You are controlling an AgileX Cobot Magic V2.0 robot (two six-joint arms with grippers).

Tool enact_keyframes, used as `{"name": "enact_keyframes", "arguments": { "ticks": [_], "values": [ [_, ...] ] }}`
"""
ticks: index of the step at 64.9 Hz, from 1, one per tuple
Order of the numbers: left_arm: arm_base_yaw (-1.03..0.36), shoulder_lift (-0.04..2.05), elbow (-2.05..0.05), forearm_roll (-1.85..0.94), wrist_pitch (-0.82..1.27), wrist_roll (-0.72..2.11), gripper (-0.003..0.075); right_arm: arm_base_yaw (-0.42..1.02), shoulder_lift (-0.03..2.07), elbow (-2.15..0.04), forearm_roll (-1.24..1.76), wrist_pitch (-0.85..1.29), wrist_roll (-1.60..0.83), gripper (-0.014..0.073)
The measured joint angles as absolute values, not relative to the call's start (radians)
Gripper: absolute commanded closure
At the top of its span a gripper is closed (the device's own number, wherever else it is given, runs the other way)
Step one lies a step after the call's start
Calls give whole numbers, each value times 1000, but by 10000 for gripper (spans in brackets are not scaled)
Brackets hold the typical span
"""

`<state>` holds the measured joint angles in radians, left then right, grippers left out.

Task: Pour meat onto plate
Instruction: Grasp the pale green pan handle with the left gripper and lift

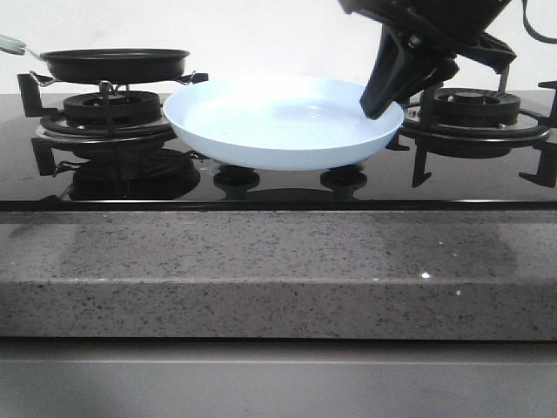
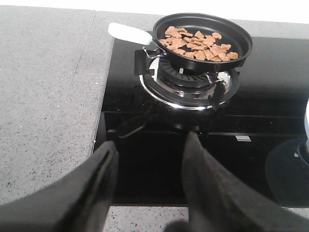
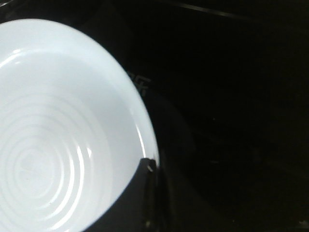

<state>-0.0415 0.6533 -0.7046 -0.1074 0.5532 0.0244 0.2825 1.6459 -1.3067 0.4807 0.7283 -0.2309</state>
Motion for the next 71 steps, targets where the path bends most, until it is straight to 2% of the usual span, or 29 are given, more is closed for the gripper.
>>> {"name": "enact_keyframes", "arguments": {
  "ticks": [16, 20, 27, 31, 46, 55, 71],
  "values": [
    [-41, 653, -705, -121, 549, 24, 389, 283, 1646, -1307, 485, 728, -231, 707],
    [-41, 653, -705, -130, 549, 24, 311, 283, 1646, -1307, 485, 728, -231, 707],
    [-41, 664, -710, -133, 551, 24, 112, 283, 1646, -1307, 485, 728, -231, 707],
    [-41, 681, -727, -133, 565, 24, 69, 283, 1646, -1307, 485, 728, -231, 707],
    [-37, 836, -855, -123, 652, 24, 87, 283, 1646, -1307, 485, 727, -231, 707],
    [18, 971, -956, -155, 707, 49, 101, 283, 1646, -1307, 485, 727, -231, 707],
    [202, 1193, -1080, -533, 763, 324, 136, 283, 1646, -1307, 486, 727, -231, 707]
  ]
}}
